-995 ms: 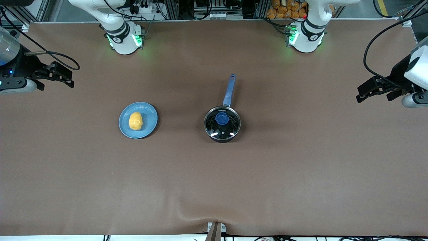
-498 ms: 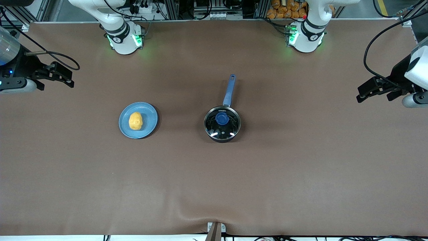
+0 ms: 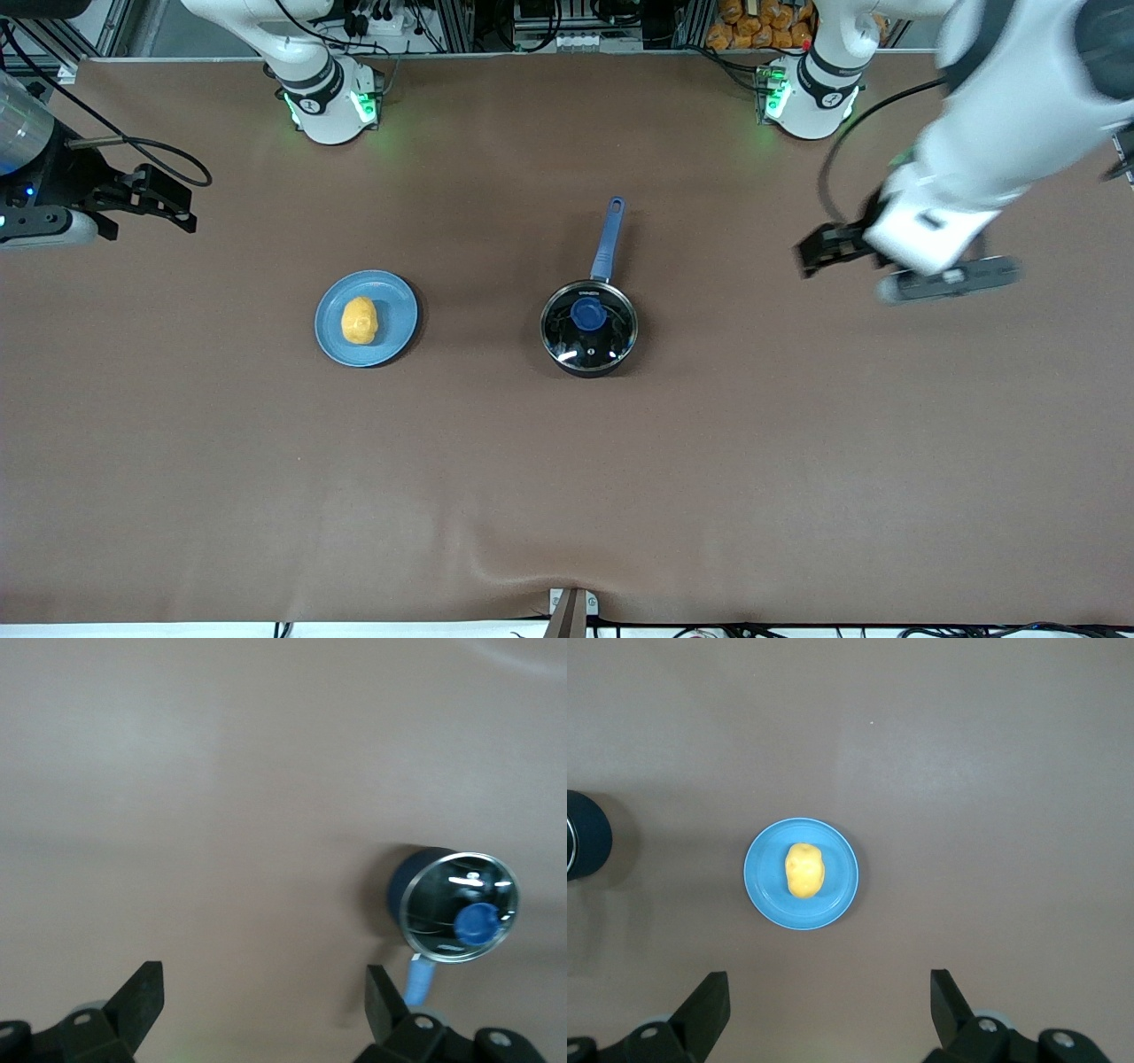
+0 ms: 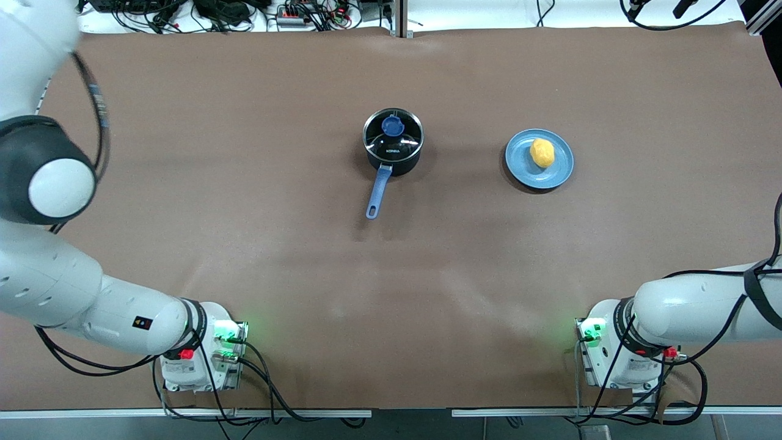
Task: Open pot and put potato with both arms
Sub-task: 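Reach the left gripper over the saucepan and grasp the blue lid knob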
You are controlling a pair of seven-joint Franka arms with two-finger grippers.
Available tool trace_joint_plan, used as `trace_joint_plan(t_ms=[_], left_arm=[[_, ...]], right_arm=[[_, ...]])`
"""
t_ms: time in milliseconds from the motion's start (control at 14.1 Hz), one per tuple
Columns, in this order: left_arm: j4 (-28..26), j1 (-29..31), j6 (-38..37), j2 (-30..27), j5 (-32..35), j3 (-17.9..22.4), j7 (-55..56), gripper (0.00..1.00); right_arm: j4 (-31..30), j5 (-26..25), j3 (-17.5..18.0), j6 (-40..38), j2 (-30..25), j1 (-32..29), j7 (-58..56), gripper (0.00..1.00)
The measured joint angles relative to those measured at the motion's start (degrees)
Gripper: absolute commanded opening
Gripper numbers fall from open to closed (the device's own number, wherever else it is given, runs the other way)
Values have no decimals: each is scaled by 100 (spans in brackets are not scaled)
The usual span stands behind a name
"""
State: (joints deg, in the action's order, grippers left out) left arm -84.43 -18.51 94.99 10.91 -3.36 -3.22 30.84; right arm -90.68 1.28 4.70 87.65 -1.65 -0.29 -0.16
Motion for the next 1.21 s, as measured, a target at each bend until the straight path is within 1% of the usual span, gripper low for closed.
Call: trace_joint_plan(t_ms=[213,355,498,711,995,1209], left_arm=[[-14,-561,563,649,0,-24,737,100],[-8,-719,849,978,0,-25,978,100],[27,-687,932,1068,0,-9,989,100],[141,-602,930,1013,0,18,989,100],[167,-686,1021,1059,-3,-4,1020,100],[138,-978,1566,1343,-5,-15,1533,100]], right_arm=[[-1,1,0,0,0,0,0,100],[-1,1,0,1,0,0,0,100],[-1,1,0,3,1,0,0,100],[-1,2,0,4,4,0,0,100],[-1,2,0,4,5,0,0,100],[-1,2,0,6,6,0,0,100]])
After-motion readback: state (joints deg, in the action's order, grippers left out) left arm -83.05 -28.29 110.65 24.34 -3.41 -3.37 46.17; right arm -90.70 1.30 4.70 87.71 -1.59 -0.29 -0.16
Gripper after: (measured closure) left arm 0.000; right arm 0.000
